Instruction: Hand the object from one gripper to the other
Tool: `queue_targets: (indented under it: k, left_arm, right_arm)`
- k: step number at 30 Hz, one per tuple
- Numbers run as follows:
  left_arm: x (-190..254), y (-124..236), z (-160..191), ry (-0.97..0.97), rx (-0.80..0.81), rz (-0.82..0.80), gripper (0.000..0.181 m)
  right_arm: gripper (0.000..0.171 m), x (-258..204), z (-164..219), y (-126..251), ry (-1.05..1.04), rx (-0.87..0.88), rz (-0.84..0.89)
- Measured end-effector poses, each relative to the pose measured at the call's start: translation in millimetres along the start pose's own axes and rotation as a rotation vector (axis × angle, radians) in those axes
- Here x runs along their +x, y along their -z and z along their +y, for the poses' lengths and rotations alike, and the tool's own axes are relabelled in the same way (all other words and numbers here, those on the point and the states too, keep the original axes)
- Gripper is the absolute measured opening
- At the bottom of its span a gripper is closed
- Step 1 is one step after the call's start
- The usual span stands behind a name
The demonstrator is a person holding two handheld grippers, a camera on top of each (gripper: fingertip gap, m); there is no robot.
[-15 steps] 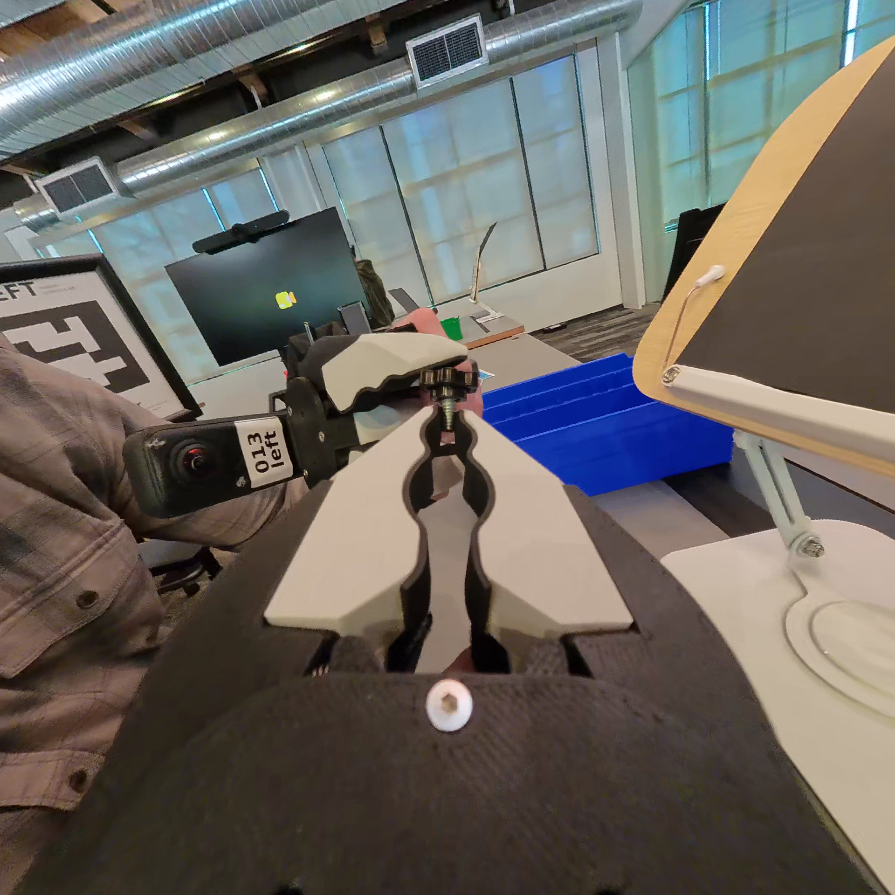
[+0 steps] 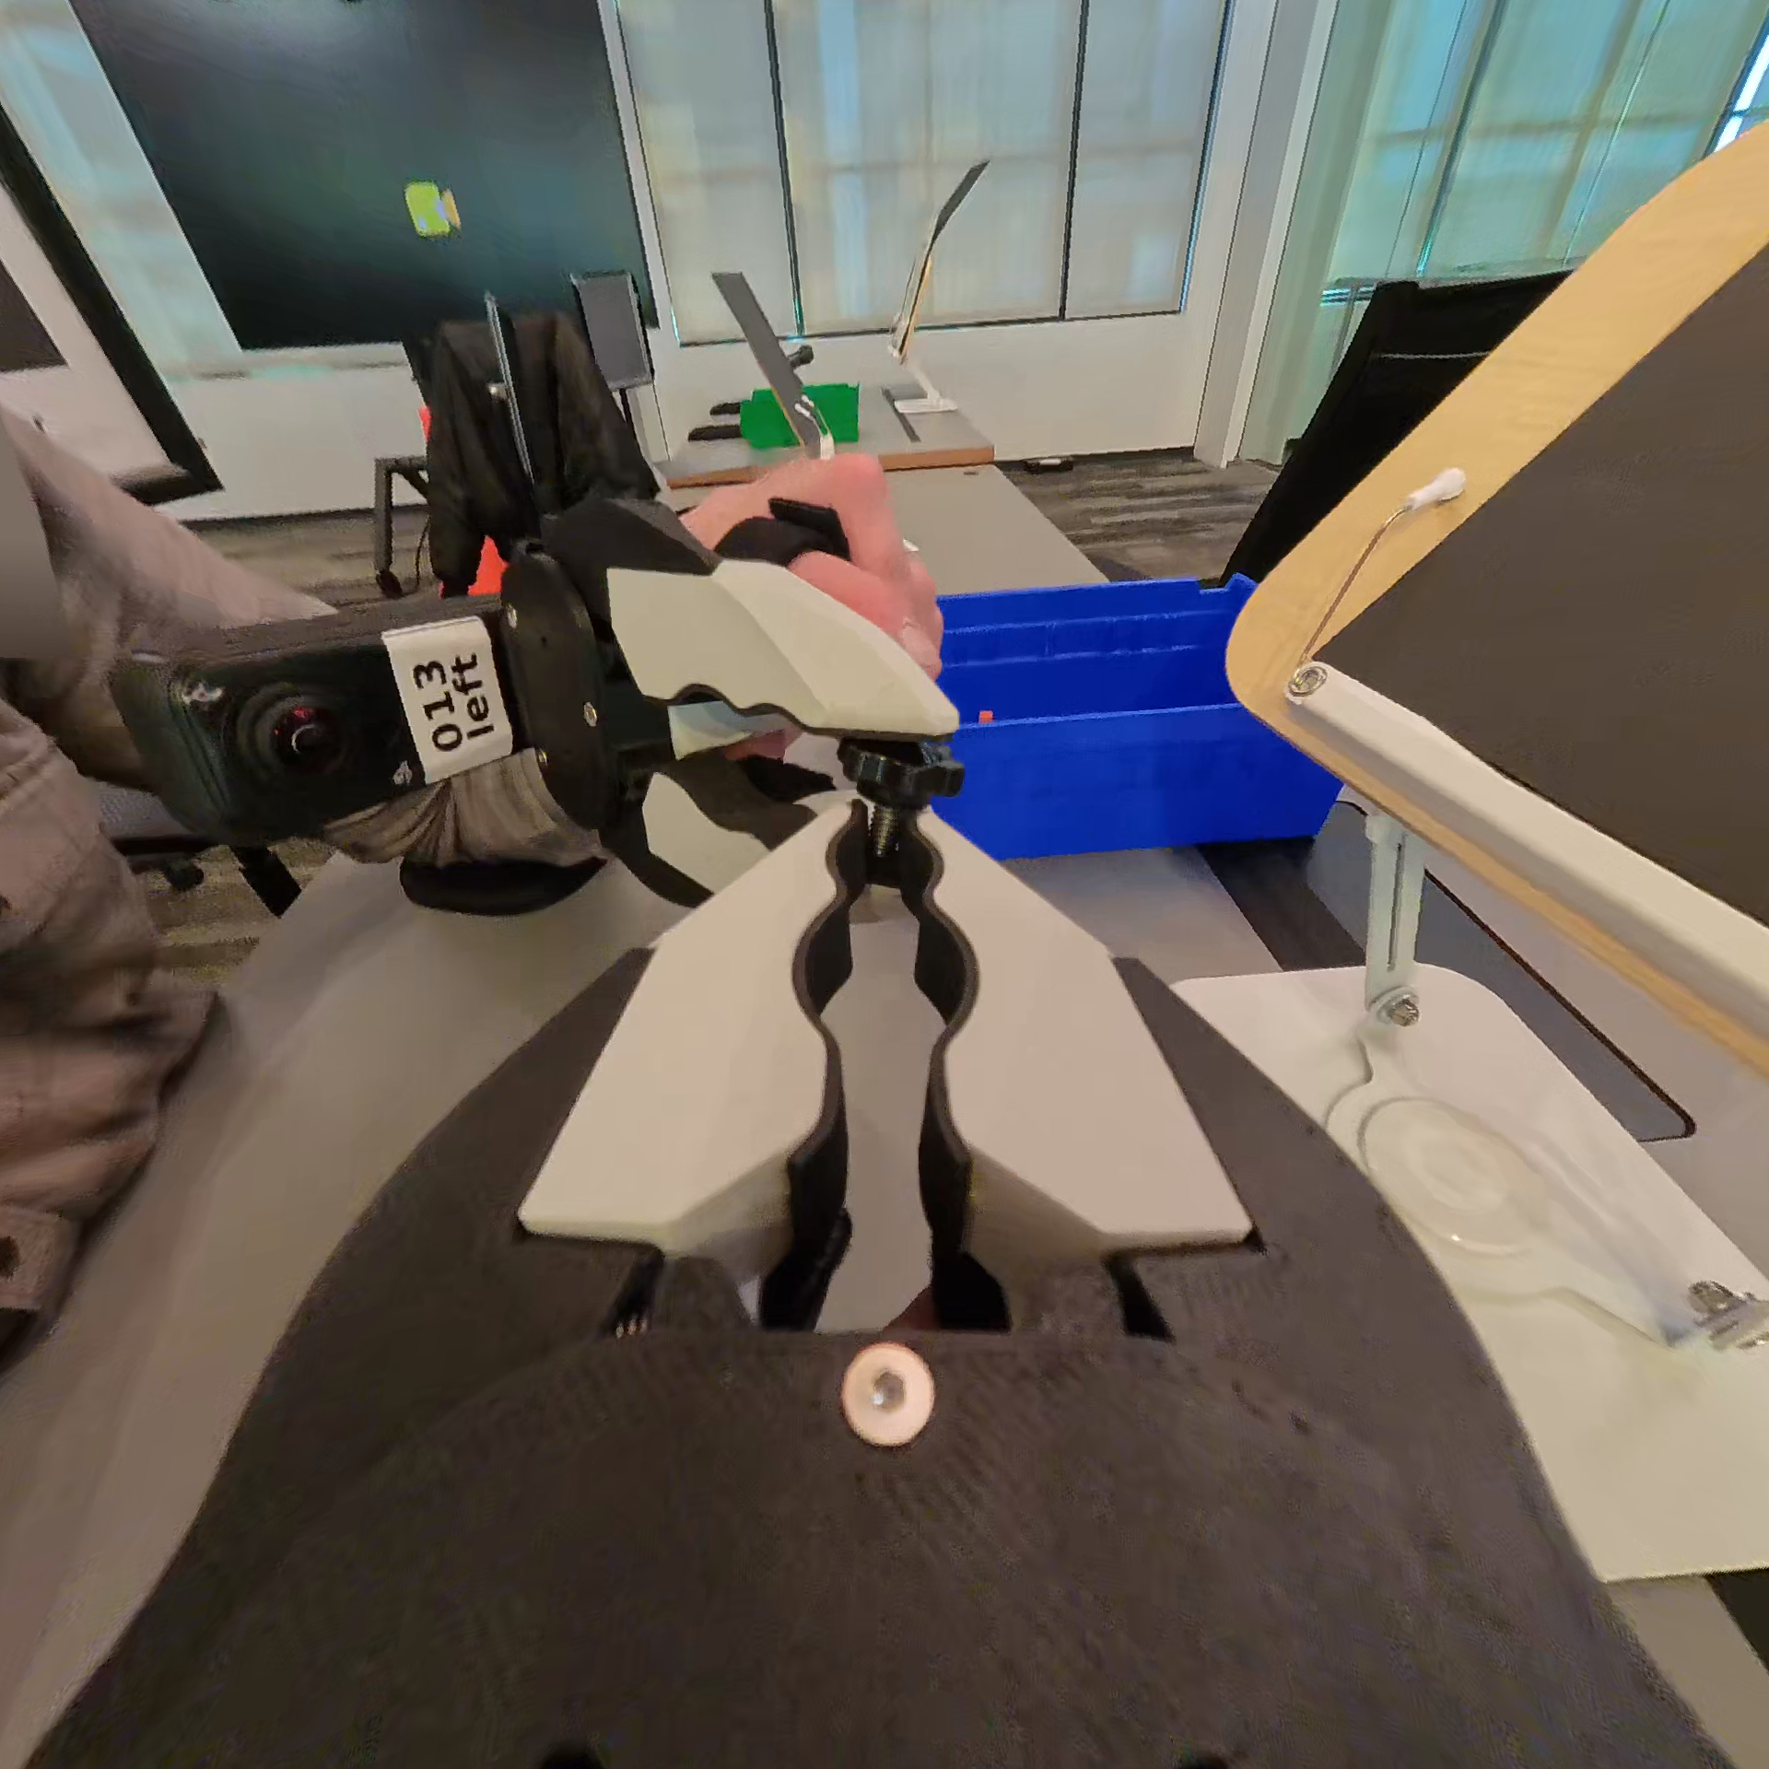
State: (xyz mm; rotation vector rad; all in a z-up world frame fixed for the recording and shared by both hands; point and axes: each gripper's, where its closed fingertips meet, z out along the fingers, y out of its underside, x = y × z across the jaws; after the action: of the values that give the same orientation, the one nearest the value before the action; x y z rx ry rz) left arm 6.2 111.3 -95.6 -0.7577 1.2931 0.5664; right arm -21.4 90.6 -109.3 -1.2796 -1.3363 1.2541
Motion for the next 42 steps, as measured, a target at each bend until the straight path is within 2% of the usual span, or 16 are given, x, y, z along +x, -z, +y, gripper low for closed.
queue_targets:
  k: [9,20,33,42]
  left_arm:
    - [10.2,-1.5,-5.7,-0.012,0.016,0.016,0.027]
    - [-1.1,-3.2,0.8,-0.002,-0.024,-0.087,0.026]
    - [0.1,-4.0,-0.2,0.033,-0.022,-0.073,0.025]
    - [-2.8,-3.3,0.1,0.059,-0.016,-0.079,0.025]
  right_arm:
    - [0.003,-2.6,12.1,6.7,0.015,-0.124,-0.008]
    - [0.003,6.4,2.1,3.6,0.069,-0.090,0.095]
    - [0.009,10.0,3.2,5.9,0.214,-0.166,0.180]
    - [0.006,9.2,-0.4,3.8,0.115,-0.101,0.145]
